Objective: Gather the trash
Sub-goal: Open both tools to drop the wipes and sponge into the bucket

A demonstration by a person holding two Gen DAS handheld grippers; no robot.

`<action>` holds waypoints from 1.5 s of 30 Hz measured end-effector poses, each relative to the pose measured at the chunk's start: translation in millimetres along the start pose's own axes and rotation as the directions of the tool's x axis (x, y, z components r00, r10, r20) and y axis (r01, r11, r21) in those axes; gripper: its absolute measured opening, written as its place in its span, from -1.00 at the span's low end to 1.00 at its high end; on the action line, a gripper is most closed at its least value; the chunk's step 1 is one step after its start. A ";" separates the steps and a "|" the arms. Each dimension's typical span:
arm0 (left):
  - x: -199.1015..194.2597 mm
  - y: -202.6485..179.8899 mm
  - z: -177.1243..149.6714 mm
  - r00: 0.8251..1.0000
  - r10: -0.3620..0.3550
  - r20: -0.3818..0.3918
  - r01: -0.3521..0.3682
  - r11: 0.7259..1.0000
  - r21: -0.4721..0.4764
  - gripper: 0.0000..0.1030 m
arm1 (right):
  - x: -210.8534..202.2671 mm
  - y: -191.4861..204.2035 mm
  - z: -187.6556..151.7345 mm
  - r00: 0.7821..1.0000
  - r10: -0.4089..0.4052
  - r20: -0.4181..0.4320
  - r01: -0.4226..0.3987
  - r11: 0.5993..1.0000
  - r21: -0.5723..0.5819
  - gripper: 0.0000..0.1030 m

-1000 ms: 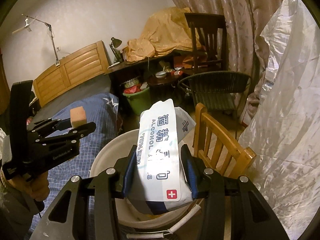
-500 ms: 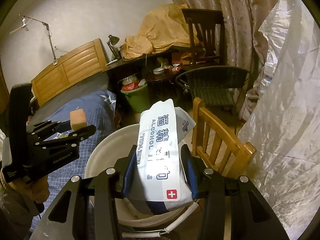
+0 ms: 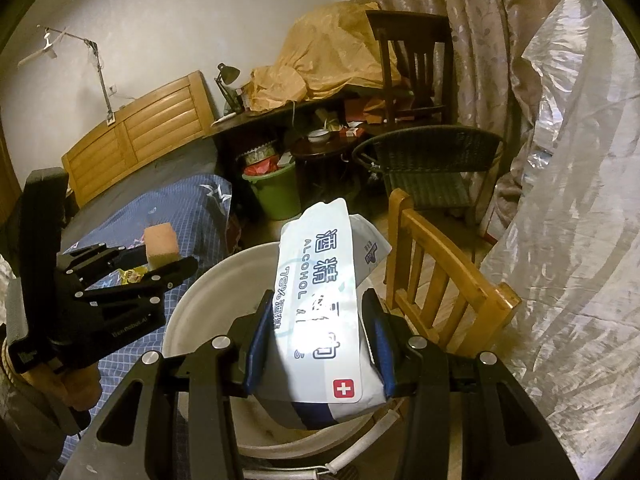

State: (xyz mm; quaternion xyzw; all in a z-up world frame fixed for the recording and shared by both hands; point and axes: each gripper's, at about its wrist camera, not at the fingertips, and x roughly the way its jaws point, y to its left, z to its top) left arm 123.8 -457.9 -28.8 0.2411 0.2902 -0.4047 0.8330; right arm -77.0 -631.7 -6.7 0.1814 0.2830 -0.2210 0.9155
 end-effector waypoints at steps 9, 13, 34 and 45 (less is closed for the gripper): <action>6.3 -0.1 -2.8 1.000 0.001 -0.011 -0.001 1.000 0.004 -0.14 | 3.9 0.2 1.9 1.000 -0.003 -0.002 0.003 1.000 -0.004 -0.12; 8.2 -0.6 -3.3 1.000 -0.001 -0.014 0.001 1.000 0.006 -0.14 | 3.6 0.2 1.9 1.000 -0.003 -0.002 0.003 1.000 -0.004 -0.12; 19.5 10.3 0.1 0.999 -0.012 -0.041 0.011 0.999 -0.037 0.51 | 25.1 2.6 14.3 1.000 -0.016 -0.014 0.016 1.000 -0.026 0.40; 21.6 26.2 -4.5 0.998 0.011 -0.065 -0.018 0.993 -0.113 0.51 | 22.7 -7.0 10.6 1.000 -0.014 -0.002 0.014 1.000 0.003 0.37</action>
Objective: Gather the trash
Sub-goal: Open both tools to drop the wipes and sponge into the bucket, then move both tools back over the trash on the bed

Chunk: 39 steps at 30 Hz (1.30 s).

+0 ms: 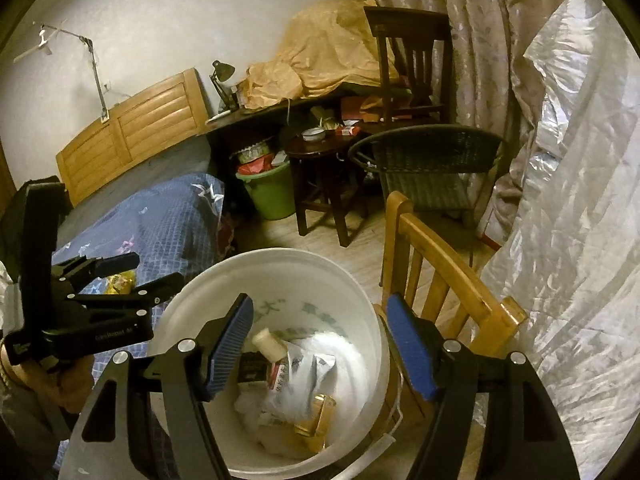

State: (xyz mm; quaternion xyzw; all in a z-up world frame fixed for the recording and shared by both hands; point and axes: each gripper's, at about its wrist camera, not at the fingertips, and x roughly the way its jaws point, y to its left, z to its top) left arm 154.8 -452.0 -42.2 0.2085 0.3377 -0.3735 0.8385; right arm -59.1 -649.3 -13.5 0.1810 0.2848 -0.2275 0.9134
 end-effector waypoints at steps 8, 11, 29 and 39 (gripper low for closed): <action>-23.8 5.3 -15.5 0.989 0.125 0.074 -0.122 0.991 -0.045 0.71 | -19.1 7.6 -12.5 0.996 -0.005 0.091 0.004 1.000 0.020 0.37; -35.5 9.5 -24.6 0.976 0.188 0.107 -0.183 0.981 -0.061 0.76 | -34.1 17.8 -21.9 0.984 -0.042 0.175 0.040 0.999 0.018 0.37; -141.9 70.9 -91.2 0.870 0.419 0.261 -0.379 0.906 -0.191 0.88 | -103.5 110.5 -101.7 0.830 -0.137 0.541 0.170 0.985 -0.011 0.91; -171.7 155.3 -145.4 0.864 0.485 0.136 -0.433 0.853 -0.292 0.88 | -87.0 194.0 -126.8 0.900 0.034 0.435 0.034 0.988 -0.148 0.91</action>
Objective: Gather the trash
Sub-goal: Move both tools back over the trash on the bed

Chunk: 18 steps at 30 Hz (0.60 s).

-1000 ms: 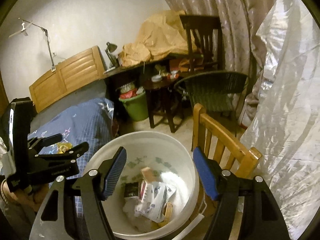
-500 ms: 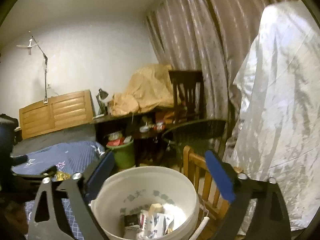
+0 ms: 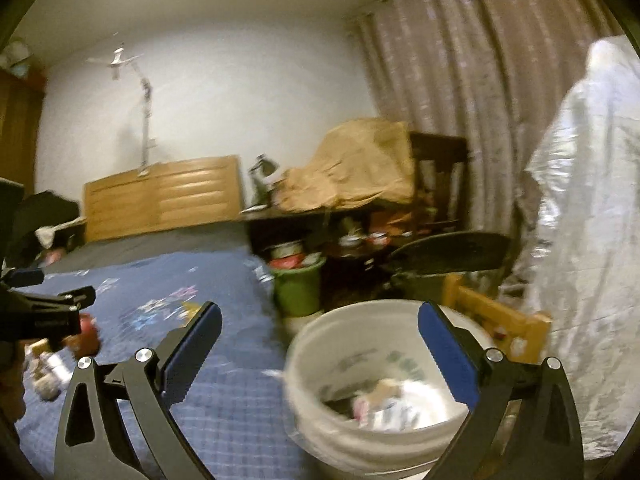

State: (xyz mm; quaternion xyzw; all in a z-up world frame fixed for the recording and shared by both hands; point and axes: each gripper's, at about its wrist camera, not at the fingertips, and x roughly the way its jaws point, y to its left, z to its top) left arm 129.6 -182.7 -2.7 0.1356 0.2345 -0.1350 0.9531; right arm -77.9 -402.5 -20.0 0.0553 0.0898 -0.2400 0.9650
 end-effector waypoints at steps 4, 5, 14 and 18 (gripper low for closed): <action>10.1 53.5 -20.2 0.997 0.025 -0.067 -0.027 0.999 -0.033 0.88 | 4.9 41.9 -5.1 0.997 0.070 -0.043 -0.072 0.997 -0.036 0.90; 13.0 65.8 -24.1 0.996 0.021 -0.084 -0.024 0.999 -0.039 0.88 | 6.0 54.0 -7.3 0.995 0.088 -0.056 -0.091 0.995 -0.045 0.90; 64.0 194.1 -24.2 0.965 -0.111 -0.238 0.123 0.992 0.036 0.75 | 22.7 113.1 -27.1 0.977 0.148 -0.151 -0.158 0.986 -0.056 0.91; 112.6 225.2 -14.3 0.920 -0.173 -0.351 0.200 0.979 0.044 0.61 | 34.1 120.4 -32.0 0.972 0.153 -0.180 -0.166 0.985 -0.056 0.91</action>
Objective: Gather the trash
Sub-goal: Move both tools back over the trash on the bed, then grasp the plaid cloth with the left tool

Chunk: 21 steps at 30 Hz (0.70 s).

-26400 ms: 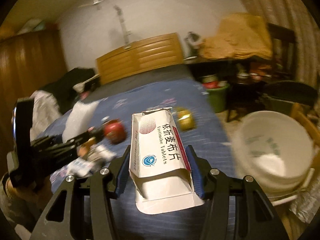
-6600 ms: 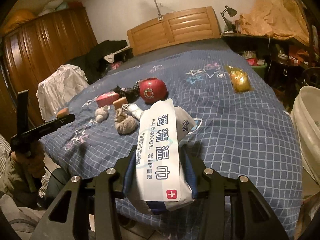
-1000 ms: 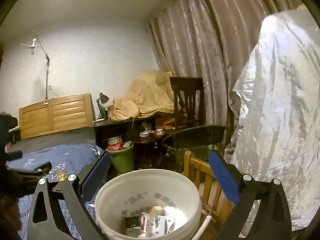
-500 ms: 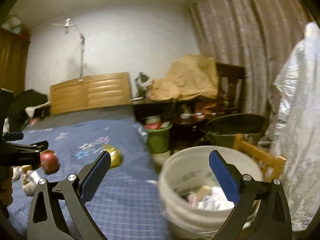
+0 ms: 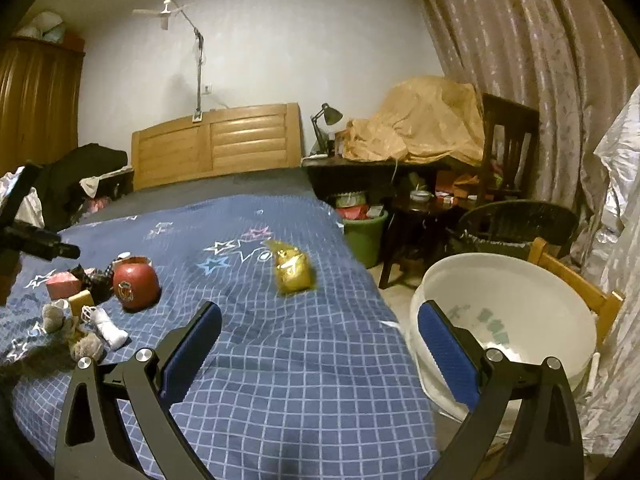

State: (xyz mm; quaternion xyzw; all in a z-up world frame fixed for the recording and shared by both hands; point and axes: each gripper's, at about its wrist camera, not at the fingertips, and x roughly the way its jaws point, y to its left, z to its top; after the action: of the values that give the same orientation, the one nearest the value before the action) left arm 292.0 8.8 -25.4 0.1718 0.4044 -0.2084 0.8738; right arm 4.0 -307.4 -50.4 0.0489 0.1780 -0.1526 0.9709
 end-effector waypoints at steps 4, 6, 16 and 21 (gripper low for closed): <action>40.9 9.3 11.9 0.995 -0.021 -0.097 0.028 0.997 0.075 0.40 | 9.4 -5.4 -1.0 1.000 -0.001 -0.021 0.002 1.000 0.003 0.91; 61.8 6.0 14.5 0.988 -0.031 -0.151 0.048 0.993 0.111 0.19 | 13.9 -8.1 -2.1 0.999 -0.004 -0.038 0.005 1.000 0.010 0.91; 68.9 4.8 10.6 0.983 -0.040 -0.176 0.069 0.984 0.162 -0.54 | 20.4 -12.6 13.8 0.996 0.072 -0.051 -0.071 0.997 0.012 0.91; -5.3 29.9 7.4 1.000 -0.017 -0.016 0.018 0.997 0.080 -0.54 | 20.7 16.5 48.3 0.983 0.181 -0.005 -0.181 0.982 -0.061 0.91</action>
State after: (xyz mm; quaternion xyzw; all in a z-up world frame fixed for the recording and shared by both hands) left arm 308.7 32.0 -12.8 0.2045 0.4038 -0.2309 0.8613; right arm 43.6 -304.7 -12.2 0.0352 0.1770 -0.0583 0.9818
